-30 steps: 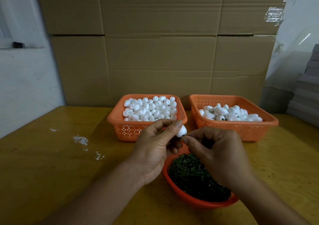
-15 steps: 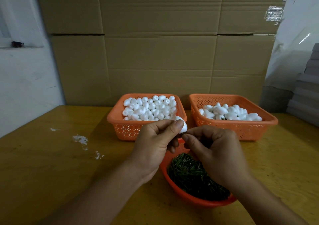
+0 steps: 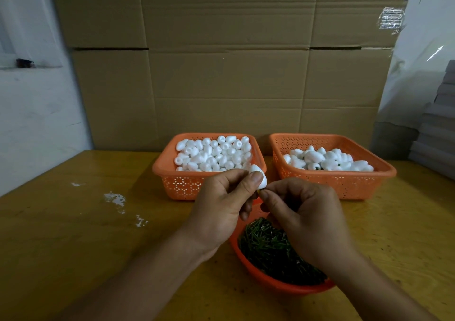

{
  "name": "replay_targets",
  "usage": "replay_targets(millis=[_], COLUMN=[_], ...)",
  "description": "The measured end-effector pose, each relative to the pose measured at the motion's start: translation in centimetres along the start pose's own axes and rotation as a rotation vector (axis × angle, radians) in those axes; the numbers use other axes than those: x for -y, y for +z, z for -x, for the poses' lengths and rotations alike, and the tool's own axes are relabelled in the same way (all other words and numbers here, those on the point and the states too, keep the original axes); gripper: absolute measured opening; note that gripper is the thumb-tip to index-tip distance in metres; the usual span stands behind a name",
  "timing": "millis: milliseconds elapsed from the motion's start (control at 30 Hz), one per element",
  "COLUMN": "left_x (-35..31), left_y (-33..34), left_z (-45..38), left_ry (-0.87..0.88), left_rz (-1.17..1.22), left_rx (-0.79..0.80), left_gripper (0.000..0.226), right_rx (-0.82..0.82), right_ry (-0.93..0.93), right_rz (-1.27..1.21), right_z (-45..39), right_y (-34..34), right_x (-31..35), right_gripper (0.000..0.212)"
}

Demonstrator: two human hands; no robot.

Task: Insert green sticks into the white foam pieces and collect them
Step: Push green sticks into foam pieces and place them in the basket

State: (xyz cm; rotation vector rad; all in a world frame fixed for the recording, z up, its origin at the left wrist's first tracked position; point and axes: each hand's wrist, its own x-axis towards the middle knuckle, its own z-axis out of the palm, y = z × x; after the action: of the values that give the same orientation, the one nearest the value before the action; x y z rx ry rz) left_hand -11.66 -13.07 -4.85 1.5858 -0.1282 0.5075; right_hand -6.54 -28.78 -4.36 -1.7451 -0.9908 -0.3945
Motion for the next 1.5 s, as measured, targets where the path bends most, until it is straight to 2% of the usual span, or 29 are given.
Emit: replay_targets(millis=[333,567,700,1033,1167,1267,1500], left_x=[-0.2,-0.3,-0.2,-0.3,-0.3,0.1,0.8], left_y=[-0.1,0.4,0.7,0.6,0.6,0.7,0.8], left_z=[0.2,0.4,0.5,0.4,0.5,0.5,0.9], left_ry=[0.105,0.100,0.111,0.102,0.102,0.106,0.083], left_rz=[-0.128,-0.099,-0.080,-0.029,-0.021,-0.065,-0.170], left_rx=[0.018,0.033,0.023,0.041,0.066,0.051,0.033], left_gripper=[0.023,0.032,0.040,0.035,0.036,0.028,0.029], right_rx=[-0.003,0.016,0.050,0.030,-0.030,-0.091,-0.210], right_ry=[0.008,0.079,0.083,0.083,0.104,0.144,0.186], right_rz=[-0.050,-0.201,-0.244,-0.326,-0.337,-0.318,-0.236], right_z=[0.0,0.0,-0.1,-0.2,-0.4,-0.8,-2.0], right_y=[0.1,0.4,0.4,0.4,0.2,-0.3,-1.8], right_x=[0.4,0.6,0.6,1.0,0.3,-0.5,-2.0], right_gripper=[0.015,0.010,0.020,0.014,0.014,0.010,0.010])
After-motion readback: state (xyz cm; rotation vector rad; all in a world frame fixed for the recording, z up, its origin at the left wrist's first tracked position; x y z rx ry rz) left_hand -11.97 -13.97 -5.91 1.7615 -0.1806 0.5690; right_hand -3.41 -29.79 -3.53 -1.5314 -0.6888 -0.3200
